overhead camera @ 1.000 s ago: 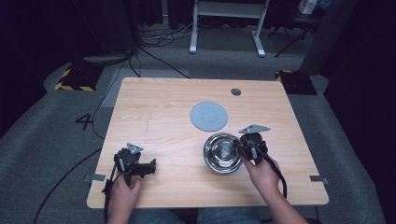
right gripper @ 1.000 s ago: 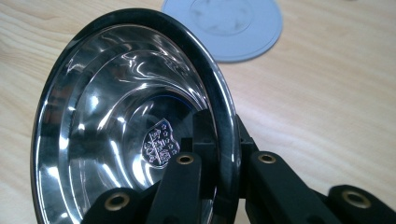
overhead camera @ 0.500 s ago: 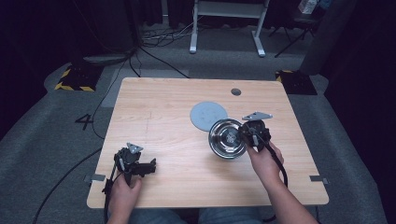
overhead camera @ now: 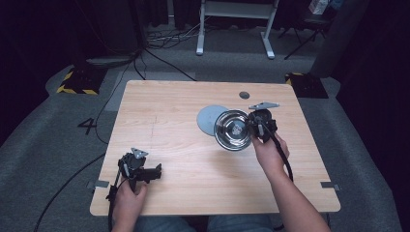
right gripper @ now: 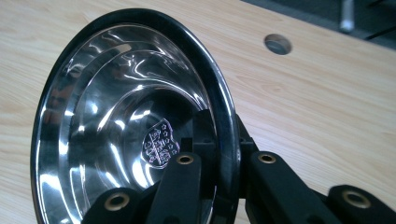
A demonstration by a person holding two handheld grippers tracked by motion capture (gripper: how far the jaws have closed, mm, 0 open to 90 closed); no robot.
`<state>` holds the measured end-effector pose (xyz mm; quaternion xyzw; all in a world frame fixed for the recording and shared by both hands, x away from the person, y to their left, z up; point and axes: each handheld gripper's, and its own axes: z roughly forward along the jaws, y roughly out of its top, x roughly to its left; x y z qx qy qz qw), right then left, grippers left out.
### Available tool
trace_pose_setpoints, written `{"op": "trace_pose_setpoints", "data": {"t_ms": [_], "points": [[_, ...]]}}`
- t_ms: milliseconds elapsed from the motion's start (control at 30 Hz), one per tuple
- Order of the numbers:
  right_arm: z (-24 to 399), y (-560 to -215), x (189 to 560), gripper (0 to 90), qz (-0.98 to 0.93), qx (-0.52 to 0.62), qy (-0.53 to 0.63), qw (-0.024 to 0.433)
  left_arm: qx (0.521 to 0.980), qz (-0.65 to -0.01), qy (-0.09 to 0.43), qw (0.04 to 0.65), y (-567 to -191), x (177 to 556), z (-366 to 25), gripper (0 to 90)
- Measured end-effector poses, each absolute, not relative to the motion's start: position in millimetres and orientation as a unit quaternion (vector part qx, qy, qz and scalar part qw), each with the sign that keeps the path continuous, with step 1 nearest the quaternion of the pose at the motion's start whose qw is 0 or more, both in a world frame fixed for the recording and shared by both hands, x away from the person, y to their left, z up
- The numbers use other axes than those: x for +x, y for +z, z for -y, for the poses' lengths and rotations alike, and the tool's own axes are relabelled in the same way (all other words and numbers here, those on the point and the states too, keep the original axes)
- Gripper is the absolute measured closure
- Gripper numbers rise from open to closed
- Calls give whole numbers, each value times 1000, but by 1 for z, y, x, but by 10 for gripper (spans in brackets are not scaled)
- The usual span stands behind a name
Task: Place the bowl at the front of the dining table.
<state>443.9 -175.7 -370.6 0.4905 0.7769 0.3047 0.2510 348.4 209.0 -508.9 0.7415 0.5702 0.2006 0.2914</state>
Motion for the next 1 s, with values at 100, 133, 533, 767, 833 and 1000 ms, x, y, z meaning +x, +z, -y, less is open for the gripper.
{"op": "trace_pose_setpoints", "data": {"t_ms": [100, 133, 533, 767, 833, 1000], "points": [[175, -366, 453, 861, -770, 497, 308, 255, 741, -570, 201, 292, -509, 348, -209, 5], [174, -365, 455, 861, -769, 498, 308, 258, 741, -570, 201, 291, -509, 348, -209, 5], [158, -357, 484, 861, -758, 503, 311, 277, 741, -570, 202, 291, -509, 347, -209, 5], [155, -351, 499, 861, -745, 521, 325, 261, 742, -570, 201, 291, -509, 346, -209, 5], [153, -349, 504, 861, -742, 524, 324, 263, 742, -569, 201, 291, -509, 345, -209, 5], [150, -343, 516, 861, -735, 534, 323, 265, 742, -569, 201, 291, -509, 345, -209, 5]]}}
